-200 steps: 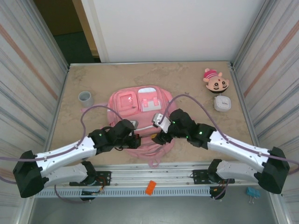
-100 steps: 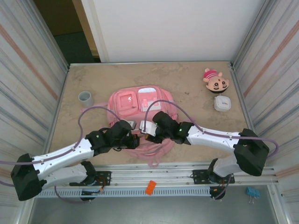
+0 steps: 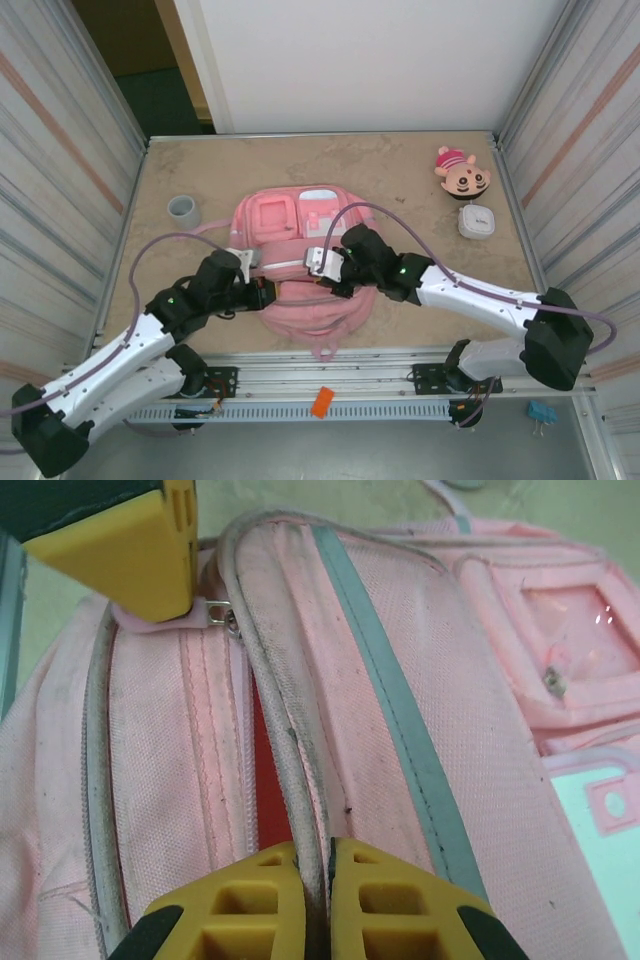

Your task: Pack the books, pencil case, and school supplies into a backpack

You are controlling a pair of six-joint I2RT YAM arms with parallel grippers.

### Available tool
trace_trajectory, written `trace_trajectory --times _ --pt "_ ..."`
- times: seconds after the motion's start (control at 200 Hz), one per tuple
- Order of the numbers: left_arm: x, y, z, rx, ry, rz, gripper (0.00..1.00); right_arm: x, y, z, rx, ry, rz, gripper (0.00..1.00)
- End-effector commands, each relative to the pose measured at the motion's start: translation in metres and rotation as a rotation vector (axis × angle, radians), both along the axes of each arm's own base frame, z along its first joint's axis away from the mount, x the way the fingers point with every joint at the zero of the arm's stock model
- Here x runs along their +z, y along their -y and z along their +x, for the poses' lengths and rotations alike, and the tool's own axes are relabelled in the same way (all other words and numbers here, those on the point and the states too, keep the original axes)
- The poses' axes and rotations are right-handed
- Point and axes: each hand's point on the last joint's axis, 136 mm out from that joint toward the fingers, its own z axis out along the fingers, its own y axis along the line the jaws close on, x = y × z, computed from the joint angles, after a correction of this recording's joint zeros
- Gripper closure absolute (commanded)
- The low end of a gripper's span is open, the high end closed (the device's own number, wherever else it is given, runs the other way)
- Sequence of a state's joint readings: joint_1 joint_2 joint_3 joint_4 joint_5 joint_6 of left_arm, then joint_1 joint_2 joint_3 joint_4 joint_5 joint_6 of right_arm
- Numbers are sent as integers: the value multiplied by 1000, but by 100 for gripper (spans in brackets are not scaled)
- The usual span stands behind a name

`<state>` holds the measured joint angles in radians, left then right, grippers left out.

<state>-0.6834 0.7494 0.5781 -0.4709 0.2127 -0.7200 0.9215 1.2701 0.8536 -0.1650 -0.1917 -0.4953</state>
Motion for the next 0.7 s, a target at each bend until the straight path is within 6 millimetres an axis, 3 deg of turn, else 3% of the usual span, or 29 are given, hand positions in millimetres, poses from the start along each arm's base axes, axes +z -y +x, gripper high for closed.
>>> trace_trajectory --times 0.0,0.2,0.276,0.341,0.406,0.461,0.501,0.591,0.692 --pt "-31 -53 15 169 -11 189 100 16 19 -19 68 -15 25 100" --pt "-21 -57 24 173 23 172 100 18 31 -7 19 -4 3 100" --pt "-17 -46 25 133 31 129 100 16 28 -5 0 -8 -6 86" --pt "-16 -41 25 116 30 105 100 10 24 -3 -12 -5 -26 81" --pt "-19 -40 25 112 23 107 100 4 18 -2 -17 7 -50 81" --pt "-20 -40 24 105 24 115 100 0 12 -2 -10 3 -61 88" --pt "-21 -40 24 97 27 120 91 0 9 -2 -3 -3 -62 93" --pt "-23 -38 22 73 38 114 58 2 3 -2 14 -8 -53 99" --pt "-27 -37 19 46 66 111 48 8 1 -2 25 5 -40 100"
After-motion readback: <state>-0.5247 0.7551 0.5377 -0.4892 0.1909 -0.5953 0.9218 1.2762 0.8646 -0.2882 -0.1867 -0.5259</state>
